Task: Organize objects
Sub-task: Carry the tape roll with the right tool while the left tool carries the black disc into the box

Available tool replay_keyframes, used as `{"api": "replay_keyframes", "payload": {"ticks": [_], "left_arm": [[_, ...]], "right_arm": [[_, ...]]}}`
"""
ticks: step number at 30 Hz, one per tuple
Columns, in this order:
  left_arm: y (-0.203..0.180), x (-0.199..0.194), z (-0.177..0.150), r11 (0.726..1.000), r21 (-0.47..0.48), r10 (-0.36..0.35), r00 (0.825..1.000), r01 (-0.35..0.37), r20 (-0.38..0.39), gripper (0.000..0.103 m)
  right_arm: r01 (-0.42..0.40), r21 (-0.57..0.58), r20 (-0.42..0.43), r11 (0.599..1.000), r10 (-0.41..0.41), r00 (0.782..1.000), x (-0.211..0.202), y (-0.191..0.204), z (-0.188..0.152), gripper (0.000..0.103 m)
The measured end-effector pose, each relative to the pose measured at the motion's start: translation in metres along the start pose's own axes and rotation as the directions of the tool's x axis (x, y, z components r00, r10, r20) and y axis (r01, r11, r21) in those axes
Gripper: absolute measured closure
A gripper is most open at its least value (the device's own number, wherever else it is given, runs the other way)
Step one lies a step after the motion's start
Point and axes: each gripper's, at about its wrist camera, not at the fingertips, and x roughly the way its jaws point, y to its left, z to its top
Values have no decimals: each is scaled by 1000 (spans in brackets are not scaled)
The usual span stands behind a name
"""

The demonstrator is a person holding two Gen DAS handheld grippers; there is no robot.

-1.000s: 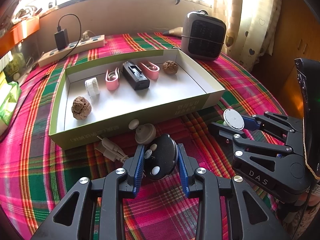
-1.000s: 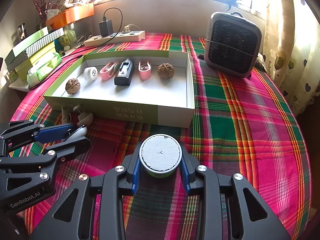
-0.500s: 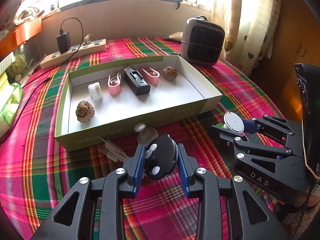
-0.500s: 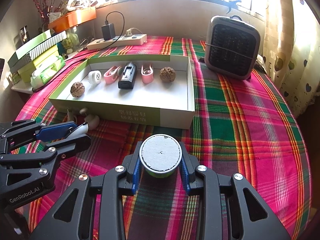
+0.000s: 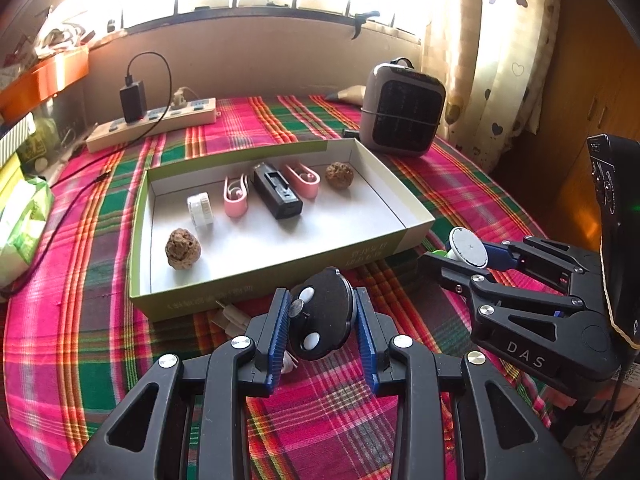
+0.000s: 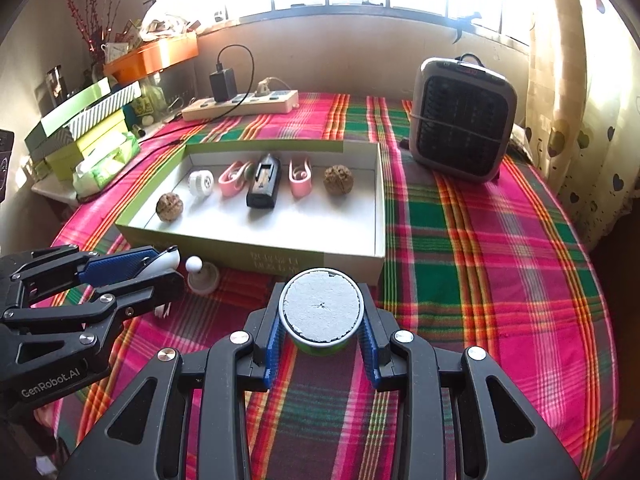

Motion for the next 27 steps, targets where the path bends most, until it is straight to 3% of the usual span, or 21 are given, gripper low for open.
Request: {"api": "replay_keyframes", "payload": {"ticks": [12, 27], "left_arm": [[6, -5, 14, 1000, 0, 9, 999, -9, 31, 73], [20, 0, 28, 999, -28, -32, 999, 33, 43, 73]], "right_arm": [[-6, -15, 27, 1000, 7, 1000, -2, 1, 16, 69], [-25, 4, 29, 1000, 25, 999, 9, -2, 38, 69]]}}
